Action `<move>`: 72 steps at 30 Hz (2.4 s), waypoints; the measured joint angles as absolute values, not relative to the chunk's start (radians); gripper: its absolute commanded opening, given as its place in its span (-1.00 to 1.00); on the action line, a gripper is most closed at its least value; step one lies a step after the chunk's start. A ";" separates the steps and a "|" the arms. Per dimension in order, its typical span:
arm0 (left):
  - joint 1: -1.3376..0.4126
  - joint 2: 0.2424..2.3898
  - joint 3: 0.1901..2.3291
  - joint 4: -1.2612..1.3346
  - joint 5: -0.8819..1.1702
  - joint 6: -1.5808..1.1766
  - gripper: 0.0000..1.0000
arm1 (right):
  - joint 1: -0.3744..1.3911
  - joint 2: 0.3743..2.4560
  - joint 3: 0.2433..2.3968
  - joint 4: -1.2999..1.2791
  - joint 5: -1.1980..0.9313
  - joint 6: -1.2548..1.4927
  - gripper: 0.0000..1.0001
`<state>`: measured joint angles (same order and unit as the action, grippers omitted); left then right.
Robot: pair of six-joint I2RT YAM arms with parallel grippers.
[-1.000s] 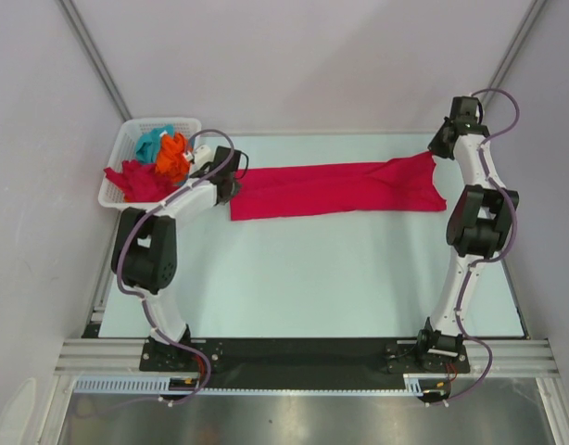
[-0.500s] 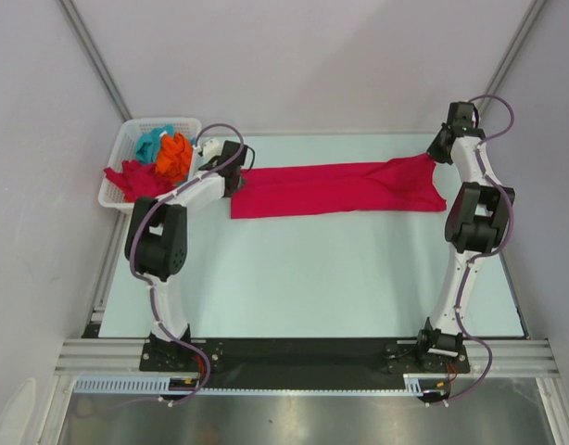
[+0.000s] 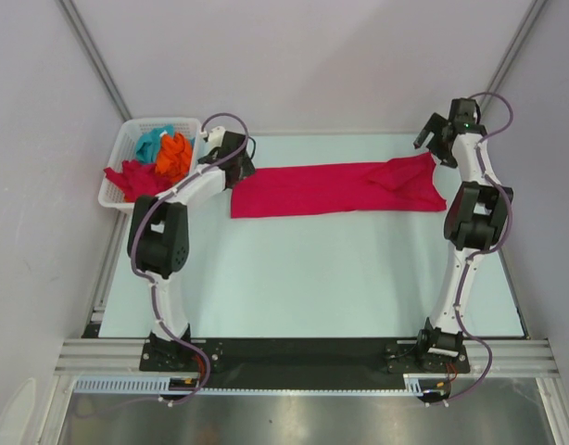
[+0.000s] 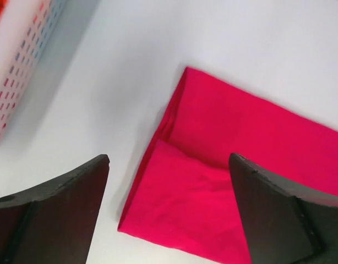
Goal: Fold and stack the t-shirts
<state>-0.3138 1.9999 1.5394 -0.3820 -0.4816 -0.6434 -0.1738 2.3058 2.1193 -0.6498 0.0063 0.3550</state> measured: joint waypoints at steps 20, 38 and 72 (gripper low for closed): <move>-0.452 1.483 1.232 -0.196 -0.159 -0.438 0.99 | -0.072 1.799 1.439 -0.362 -0.109 0.574 0.99; -0.447 1.462 1.137 -0.239 -0.149 -0.436 0.99 | -0.038 2.070 1.456 -0.191 -0.051 0.652 0.99; -0.442 1.477 1.124 -0.224 -0.096 -0.437 0.99 | 0.044 2.306 1.862 -0.158 -0.065 0.698 0.99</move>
